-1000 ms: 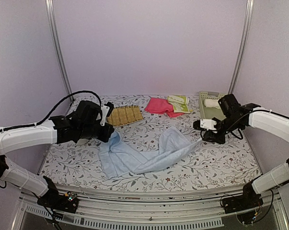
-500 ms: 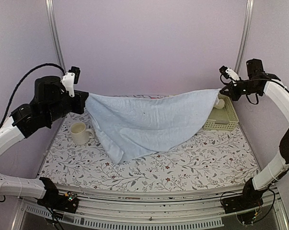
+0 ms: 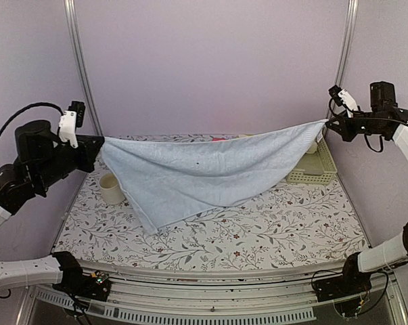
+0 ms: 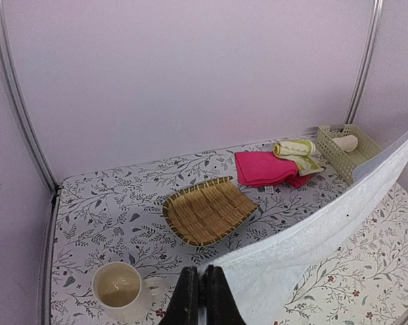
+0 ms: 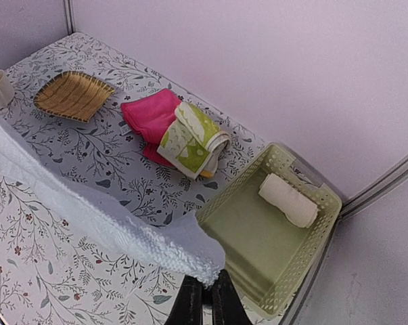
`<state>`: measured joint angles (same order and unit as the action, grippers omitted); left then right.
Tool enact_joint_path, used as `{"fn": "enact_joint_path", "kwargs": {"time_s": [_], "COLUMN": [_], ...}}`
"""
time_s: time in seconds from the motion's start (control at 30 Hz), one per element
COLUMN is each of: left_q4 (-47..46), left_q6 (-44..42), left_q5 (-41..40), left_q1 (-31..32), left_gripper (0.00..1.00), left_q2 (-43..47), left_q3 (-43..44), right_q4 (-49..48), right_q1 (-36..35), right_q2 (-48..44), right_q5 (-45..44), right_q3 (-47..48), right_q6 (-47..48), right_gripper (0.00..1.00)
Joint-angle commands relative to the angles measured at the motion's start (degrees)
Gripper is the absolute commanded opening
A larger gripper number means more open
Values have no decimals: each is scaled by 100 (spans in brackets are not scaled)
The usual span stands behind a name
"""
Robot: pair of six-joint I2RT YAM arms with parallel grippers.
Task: Roll the towels
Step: Flatten out the towel at the center of the board.
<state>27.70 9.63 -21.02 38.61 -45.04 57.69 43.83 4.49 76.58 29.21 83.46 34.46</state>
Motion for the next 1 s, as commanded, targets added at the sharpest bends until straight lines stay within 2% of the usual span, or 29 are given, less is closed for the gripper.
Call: {"fn": "enact_joint_path", "kwargs": {"time_s": [0.0,0.1,0.17,0.33,0.5,0.57,0.63,0.77,0.87,0.97], "left_q4": [484,1009,1341,1632,1616,1455,1150,578,-33,-536], "left_q6": [-274,-514,-512,-271,118,251,347,505,532,490], "left_q5": [207,284,624,1148,537,678,887,324,600,769], "left_q1": [-87,-82,-84,-83,-82,-82,-77,-141,-603,-1068], "left_gripper": [0,0,0,0,0,0,0,0,0,0], "left_q2": [723,1007,1116,1493,1705,1524,1150,-231,-1486,-2745], "left_q3": [414,767,965,1076,608,193,-254,-557,-572,-317], "right_q4": [216,346,464,727,773,604,426,-102,-596,-1102], "right_q1": [83,89,85,81,87,89,87,78,78,78], "right_q2": [-950,-1578,-2028,-2760,-2678,-2476,-2126,-1047,-7,1003], "right_q5": [-59,-154,-147,-179,-477,-625,-689,-657,-682,-839], "right_q3": [-113,-165,-194,-292,-858,-1312,-1820,-2426,-2389,-1956], "right_q6": [-106,-91,-68,-90,43,150,306,463,437,213], "right_gripper": [3,3,3,3,3,3,3,4,5,6]}}
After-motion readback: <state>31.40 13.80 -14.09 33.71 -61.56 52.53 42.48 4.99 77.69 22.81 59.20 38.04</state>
